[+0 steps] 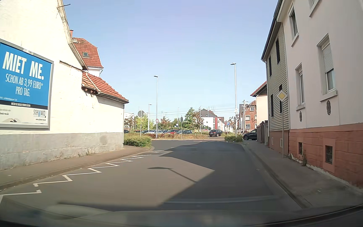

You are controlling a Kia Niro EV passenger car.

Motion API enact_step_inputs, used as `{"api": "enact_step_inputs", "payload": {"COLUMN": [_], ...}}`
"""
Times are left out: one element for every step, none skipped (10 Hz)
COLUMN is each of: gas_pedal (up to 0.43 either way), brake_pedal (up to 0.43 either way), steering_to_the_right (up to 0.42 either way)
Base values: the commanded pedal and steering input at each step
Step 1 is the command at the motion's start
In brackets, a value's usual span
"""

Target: Follow the waypoints while adhering to traffic rules and regulations

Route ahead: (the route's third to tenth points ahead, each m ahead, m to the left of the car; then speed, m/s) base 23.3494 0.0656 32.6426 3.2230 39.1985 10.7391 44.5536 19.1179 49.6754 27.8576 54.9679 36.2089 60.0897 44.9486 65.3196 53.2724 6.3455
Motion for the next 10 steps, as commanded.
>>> {"api": "enact_step_inputs", "payload": {"gas_pedal": [0.079, 0.079, 0.079, 0.079, 0.079, 0.079, 0.079, 0.079, 0.079, 0.079], "brake_pedal": [0.030, 0.024, 0.030, 0.024, 0.030, 0.024, 0.030, 0.030, 0.030, 0.030], "steering_to_the_right": [0.071, 0.072, 0.072, 0.072, 0.072, 0.072, 0.072, 0.072, 0.069, 0.066]}}
